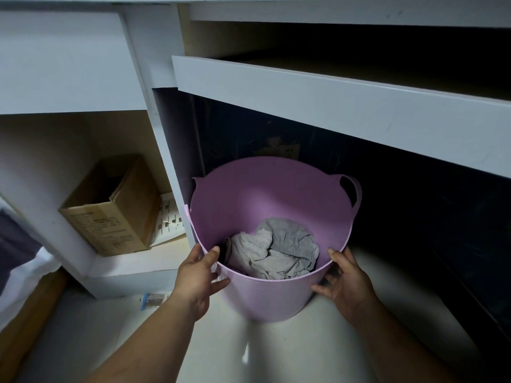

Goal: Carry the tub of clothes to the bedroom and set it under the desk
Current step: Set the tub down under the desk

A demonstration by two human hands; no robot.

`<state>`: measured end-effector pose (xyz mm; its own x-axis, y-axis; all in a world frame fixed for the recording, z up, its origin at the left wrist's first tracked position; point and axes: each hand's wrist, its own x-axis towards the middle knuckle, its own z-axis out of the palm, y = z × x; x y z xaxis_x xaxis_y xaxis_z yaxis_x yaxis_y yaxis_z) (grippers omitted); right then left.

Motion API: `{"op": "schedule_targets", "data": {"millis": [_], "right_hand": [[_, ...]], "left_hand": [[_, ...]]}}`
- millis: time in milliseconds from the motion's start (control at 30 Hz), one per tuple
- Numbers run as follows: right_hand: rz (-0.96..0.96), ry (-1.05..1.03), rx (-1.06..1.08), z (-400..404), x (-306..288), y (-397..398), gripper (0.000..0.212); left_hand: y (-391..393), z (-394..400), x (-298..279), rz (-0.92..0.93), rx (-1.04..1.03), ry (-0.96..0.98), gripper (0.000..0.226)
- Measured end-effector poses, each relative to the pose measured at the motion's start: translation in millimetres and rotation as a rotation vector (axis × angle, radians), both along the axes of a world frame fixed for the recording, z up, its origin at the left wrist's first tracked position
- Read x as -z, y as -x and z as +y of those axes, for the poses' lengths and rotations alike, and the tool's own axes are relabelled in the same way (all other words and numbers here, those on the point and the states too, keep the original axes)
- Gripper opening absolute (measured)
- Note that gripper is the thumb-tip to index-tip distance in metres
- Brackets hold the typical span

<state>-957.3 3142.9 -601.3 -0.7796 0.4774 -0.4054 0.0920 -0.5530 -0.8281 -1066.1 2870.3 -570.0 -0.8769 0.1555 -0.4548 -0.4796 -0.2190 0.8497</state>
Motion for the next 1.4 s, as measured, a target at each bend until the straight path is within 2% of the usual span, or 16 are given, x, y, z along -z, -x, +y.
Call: {"op": "schedule_targets", "data": {"millis": [1000, 1033, 1100, 1167, 1400], "right_hand": [[-0.020, 0.000, 0.000, 4.0, -2.4, -0.7, 0.041], [-0.022, -0.004, -0.003, 4.7, -3.2, -0.9, 0.042], [-0.031, -0.010, -0.003, 5.1, -4.2, -0.9, 0.042], [-0.052, -0.023, -0.003, 5.6, -4.5, -0.7, 0.042], [-0.130, -0.122, 0.007, 1.2, -16.7, -4.6, 0.025]], "left_hand": [[0.0, 1.5, -4.1, -0.036, -0.009, 0.005, 0.016], [-0.1, 1.7, -4.4, -0.038, -0.015, 0.007, 0.021], [1.1, 1.5, -3.2, -0.038, -0.032, 0.028, 0.048], [2.4, 1.8, -2.9, -0.025, -0.043, 0.074, 0.065], [3.3, -1.5, -6.8, 0.041, -0.034, 0.162, 0.071]]}}
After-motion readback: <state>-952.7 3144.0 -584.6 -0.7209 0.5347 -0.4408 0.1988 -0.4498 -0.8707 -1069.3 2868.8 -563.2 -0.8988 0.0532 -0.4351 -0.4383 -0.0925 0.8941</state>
